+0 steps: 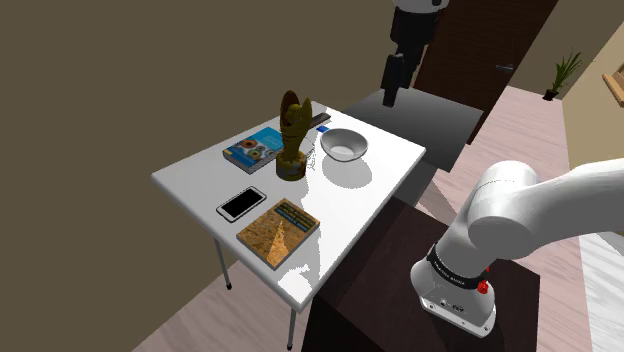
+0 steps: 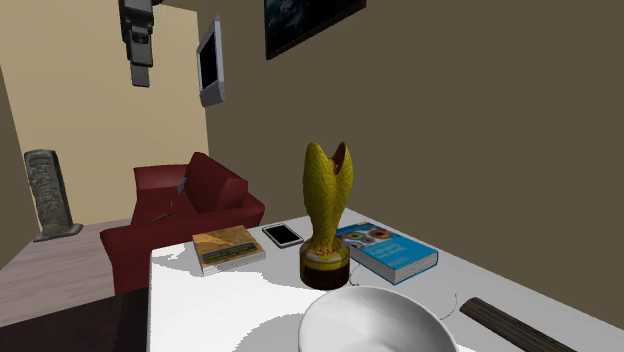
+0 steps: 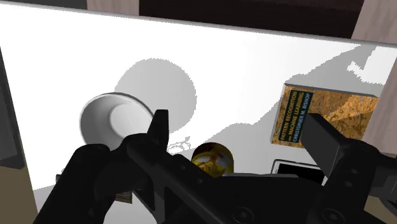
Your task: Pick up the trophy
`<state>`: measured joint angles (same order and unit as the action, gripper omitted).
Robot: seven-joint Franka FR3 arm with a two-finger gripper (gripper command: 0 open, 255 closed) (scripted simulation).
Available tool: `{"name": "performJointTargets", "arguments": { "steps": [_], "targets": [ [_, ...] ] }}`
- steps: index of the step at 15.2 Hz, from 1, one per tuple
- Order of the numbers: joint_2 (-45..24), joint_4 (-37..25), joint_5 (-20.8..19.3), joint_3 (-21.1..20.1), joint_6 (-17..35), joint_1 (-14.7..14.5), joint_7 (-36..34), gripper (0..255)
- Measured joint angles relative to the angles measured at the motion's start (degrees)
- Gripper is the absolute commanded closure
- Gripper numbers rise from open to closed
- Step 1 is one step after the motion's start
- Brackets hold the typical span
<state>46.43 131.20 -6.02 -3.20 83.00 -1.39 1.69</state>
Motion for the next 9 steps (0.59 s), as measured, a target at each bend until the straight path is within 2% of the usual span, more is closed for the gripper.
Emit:
{"name": "performJointTargets", "arguments": {
  "steps": [2,9],
  "targets": [
    [-0.93,-0.39,-0.24,0.56,0.37,-0.27,1.19,0],
    [-16.26,-9.4,-2.07,7.41,4.0,-3.99,18.92,0]
  ]
}}
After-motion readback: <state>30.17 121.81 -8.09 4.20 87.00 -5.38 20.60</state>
